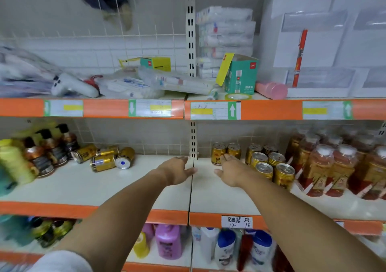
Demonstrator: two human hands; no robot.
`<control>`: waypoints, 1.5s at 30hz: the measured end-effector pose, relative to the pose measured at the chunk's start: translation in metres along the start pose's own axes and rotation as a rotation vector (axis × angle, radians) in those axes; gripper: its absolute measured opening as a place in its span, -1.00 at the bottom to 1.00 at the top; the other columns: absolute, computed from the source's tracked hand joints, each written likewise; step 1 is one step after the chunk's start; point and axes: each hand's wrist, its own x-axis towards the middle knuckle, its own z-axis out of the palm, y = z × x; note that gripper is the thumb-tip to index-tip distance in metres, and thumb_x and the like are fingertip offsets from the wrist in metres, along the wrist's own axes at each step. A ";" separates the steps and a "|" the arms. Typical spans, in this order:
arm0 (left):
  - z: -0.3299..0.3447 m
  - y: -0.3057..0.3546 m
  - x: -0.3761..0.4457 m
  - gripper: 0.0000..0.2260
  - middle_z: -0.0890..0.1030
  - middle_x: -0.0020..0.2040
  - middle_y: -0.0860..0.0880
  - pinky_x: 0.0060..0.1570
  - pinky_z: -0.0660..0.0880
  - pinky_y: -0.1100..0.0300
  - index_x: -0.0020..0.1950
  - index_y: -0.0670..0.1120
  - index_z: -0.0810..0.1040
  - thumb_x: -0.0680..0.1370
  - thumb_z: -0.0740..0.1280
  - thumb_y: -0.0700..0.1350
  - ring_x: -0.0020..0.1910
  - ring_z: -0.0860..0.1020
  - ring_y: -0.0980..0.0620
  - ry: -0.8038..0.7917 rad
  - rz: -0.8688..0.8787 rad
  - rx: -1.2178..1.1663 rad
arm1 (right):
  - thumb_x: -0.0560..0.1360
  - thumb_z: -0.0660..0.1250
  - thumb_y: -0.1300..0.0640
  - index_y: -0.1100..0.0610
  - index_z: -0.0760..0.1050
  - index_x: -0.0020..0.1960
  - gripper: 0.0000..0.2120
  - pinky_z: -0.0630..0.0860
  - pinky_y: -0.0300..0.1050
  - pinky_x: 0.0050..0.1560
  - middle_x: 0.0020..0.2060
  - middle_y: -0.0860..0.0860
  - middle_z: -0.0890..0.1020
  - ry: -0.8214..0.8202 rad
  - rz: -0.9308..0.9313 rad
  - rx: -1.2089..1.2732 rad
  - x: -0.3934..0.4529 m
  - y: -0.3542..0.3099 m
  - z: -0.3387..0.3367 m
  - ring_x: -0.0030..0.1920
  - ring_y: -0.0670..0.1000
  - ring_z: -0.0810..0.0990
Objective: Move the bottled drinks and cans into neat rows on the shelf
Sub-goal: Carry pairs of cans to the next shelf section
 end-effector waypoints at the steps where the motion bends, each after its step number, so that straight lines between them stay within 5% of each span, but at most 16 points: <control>1: -0.002 -0.003 -0.008 -0.25 0.20 0.63 -0.06 0.53 0.11 0.08 0.61 -0.18 0.21 0.62 0.08 0.35 0.60 0.17 -0.05 0.005 -0.016 0.008 | 0.67 0.02 -0.19 0.18 -0.08 0.63 -0.30 0.02 0.10 0.58 0.62 0.12 -0.03 -0.003 -0.017 -0.007 -0.001 -0.003 -0.001 0.61 0.14 -0.05; 21: -0.034 -0.066 -0.147 -0.30 0.36 0.55 -0.16 0.40 0.34 -0.02 0.60 -0.15 0.20 0.63 0.12 0.31 0.49 0.36 -0.16 0.100 -0.345 0.029 | 0.67 0.05 -0.16 0.24 -0.03 0.61 -0.31 0.05 0.06 0.56 0.61 0.17 0.02 -0.002 -0.336 0.004 -0.025 -0.118 -0.005 0.60 0.15 0.00; 34: -0.044 -0.134 -0.159 -0.29 0.49 0.45 -0.15 0.33 0.39 0.02 0.61 -0.10 0.20 0.61 0.15 0.33 0.40 0.45 -0.14 0.116 -0.430 0.018 | 0.67 0.07 -0.17 0.24 0.00 0.61 -0.31 0.06 0.05 0.55 0.61 0.16 0.03 -0.004 -0.411 0.000 0.007 -0.172 -0.006 0.60 0.14 0.02; 40: -0.050 -0.171 -0.153 -0.28 0.26 0.60 -0.13 0.40 0.32 0.00 0.62 -0.13 0.17 0.63 0.12 0.32 0.50 0.35 -0.15 0.099 -0.453 0.021 | 0.66 0.09 -0.16 0.23 0.07 0.59 -0.34 0.17 0.06 0.53 0.59 0.15 0.13 -0.020 -0.413 0.013 0.033 -0.204 -0.001 0.58 0.14 0.11; 45: -0.047 -0.206 -0.141 -0.30 0.37 0.55 -0.15 0.40 0.37 -0.03 0.60 -0.15 0.21 0.63 0.13 0.31 0.45 0.41 -0.16 0.097 -0.467 -0.004 | 0.66 0.09 -0.17 0.21 0.07 0.60 -0.33 0.15 0.03 0.51 0.60 0.14 0.12 -0.019 -0.410 0.014 0.058 -0.233 0.002 0.58 0.12 0.12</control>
